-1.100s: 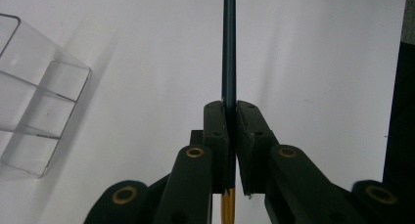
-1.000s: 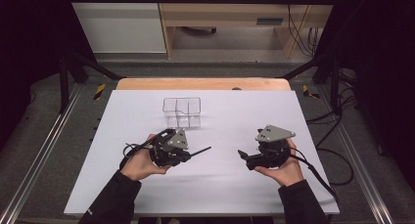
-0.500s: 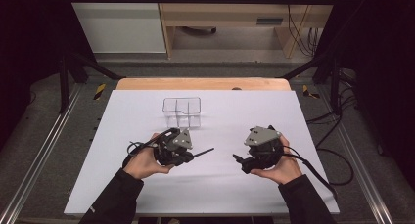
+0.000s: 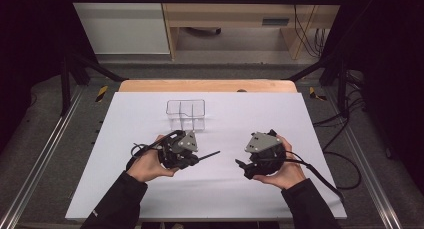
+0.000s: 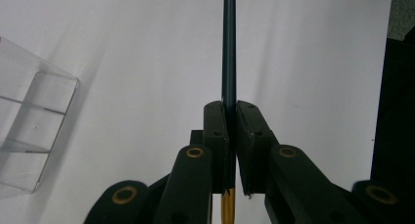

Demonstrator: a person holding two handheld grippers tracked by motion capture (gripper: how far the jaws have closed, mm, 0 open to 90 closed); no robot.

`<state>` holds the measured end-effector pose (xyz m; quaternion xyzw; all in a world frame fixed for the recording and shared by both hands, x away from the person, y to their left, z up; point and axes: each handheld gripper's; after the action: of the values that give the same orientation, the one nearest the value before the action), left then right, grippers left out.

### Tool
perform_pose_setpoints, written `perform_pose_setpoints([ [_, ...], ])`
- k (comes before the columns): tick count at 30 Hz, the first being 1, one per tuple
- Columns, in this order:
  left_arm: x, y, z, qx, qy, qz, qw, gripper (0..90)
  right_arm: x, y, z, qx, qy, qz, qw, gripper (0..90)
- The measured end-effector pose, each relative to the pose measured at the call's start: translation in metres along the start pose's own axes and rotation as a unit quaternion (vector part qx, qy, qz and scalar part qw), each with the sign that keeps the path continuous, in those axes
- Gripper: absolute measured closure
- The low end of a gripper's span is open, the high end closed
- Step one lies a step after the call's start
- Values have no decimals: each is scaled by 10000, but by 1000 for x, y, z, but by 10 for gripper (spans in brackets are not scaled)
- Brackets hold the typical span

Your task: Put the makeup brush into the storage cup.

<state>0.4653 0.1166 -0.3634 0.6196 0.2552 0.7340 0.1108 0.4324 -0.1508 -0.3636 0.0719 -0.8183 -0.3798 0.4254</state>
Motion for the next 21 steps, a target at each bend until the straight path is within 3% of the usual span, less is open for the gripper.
perform_pose_setpoints([
  [10,2,7,1,-54,-46,57,10000,828,-2,7,12,653,-78,172,9977,98],
  [21,2,18,-1,-181,-112,168,9996,827,-3,12,20,1038,-28,143,9945,101],
])
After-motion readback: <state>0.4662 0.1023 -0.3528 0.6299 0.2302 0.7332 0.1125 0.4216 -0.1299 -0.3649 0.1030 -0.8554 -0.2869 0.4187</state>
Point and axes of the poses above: each handheld gripper's, and its own axes: x roughly backward along the jaws, y roughly out of its top, z roughly to its left, and after that the axes turned 1 degree about z, right-handed
